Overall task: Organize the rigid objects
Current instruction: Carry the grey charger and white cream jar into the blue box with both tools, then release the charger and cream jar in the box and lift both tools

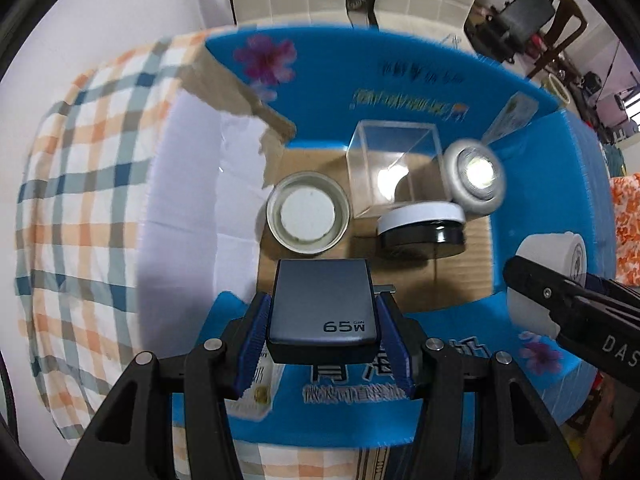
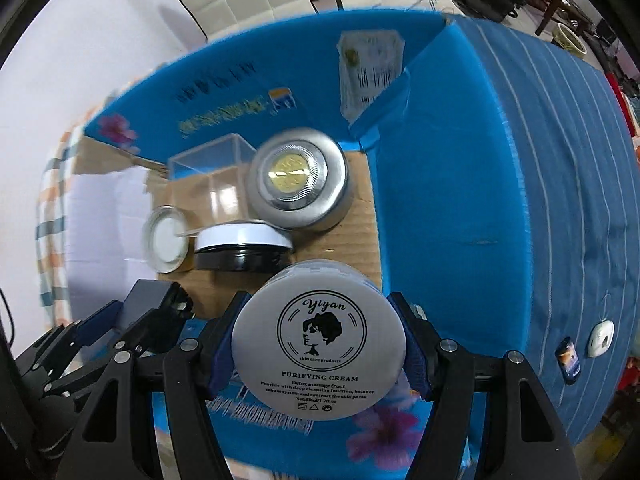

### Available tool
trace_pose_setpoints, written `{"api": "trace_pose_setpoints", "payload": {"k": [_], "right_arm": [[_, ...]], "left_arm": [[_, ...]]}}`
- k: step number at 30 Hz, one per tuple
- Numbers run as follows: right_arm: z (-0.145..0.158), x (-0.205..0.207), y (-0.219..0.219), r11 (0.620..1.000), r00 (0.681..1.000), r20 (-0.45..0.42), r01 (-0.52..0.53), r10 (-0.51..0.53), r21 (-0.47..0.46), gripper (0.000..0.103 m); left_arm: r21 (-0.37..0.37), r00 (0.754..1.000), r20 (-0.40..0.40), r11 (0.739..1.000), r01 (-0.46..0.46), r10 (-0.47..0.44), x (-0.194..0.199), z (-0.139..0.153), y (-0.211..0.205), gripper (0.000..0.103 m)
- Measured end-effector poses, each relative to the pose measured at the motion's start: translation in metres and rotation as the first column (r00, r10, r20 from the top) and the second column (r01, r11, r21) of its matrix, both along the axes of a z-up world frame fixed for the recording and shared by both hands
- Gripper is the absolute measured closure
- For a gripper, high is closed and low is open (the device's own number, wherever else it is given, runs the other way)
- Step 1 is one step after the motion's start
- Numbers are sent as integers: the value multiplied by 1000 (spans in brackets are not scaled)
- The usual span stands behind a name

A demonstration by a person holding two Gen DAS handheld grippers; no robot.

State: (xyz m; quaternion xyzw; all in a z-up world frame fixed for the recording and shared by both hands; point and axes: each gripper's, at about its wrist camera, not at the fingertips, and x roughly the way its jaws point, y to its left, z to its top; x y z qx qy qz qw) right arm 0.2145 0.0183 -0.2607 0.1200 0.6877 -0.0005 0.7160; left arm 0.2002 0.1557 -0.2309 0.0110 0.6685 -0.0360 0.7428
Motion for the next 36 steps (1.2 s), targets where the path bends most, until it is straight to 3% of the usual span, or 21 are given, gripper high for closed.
{"api": "trace_pose_setpoints", "payload": {"k": [9, 22, 30, 34, 36], "right_arm": [[-37, 10, 10, 999, 997, -68, -24, 22, -31, 33], [-71, 19, 20, 998, 990, -132, -44, 40, -34, 32], [-73, 15, 24, 995, 984, -161, -90, 82, -40, 31], [-65, 7, 28, 994, 983, -155, -103, 98, -29, 19], [-56, 4, 30, 992, 984, -137, -120, 113, -41, 14]], "left_arm": [[14, 998, -66, 1000, 17, -16, 9, -37, 6, 52], [21, 998, -51, 999, 30, -29, 22, -38, 9, 52], [14, 997, -72, 1000, 12, -11, 25, -41, 4, 51], [8, 996, -90, 1000, -3, 3, 16, -38, 7, 50], [27, 996, -93, 1000, -7, 10, 12, -36, 8, 42]]}}
